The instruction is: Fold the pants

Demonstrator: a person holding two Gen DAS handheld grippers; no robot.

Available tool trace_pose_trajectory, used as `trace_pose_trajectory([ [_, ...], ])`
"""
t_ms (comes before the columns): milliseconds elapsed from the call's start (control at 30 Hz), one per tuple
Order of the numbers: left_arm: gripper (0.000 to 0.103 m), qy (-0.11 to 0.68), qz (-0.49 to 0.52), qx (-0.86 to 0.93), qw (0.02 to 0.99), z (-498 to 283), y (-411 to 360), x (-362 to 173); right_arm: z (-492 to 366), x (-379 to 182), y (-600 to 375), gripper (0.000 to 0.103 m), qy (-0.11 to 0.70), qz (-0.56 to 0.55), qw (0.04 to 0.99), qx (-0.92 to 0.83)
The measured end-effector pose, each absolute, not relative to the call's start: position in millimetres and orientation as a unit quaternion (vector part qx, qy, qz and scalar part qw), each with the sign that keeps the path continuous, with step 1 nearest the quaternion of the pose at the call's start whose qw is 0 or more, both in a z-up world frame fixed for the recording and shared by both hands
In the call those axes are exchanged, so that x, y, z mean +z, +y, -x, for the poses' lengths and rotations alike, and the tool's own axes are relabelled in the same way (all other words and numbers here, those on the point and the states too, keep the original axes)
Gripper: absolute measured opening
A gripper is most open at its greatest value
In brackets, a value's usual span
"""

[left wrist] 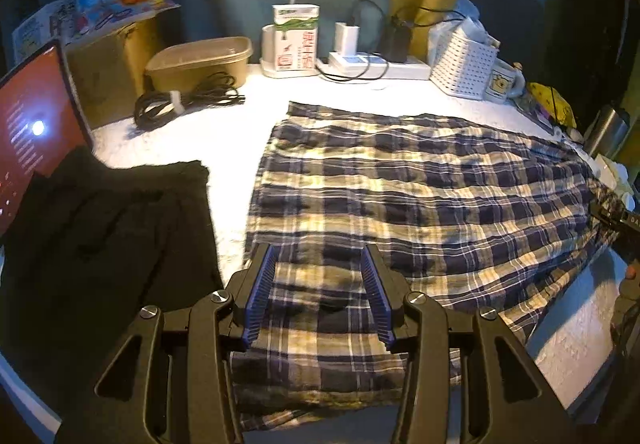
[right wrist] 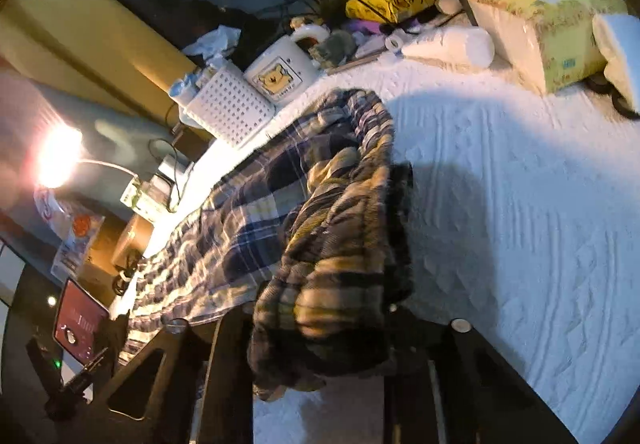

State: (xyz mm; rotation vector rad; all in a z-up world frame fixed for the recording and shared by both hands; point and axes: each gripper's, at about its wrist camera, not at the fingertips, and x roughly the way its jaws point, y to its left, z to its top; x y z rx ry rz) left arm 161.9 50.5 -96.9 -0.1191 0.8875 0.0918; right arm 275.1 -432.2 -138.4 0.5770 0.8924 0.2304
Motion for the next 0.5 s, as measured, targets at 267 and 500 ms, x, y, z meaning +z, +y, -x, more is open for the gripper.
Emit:
trace_pose_trajectory([
  [267,0.044,0.422,0.053,0.033,0.904,-170,43,-91,-278,-114,-456,0.011,0.396,-0.230,0.886,0.078],
  [500,0.044,0.413,0.060,0.027,0.908,-172,44,-87,-278,-89,-491,0.011,0.372,-0.211,0.903,0.036],
])
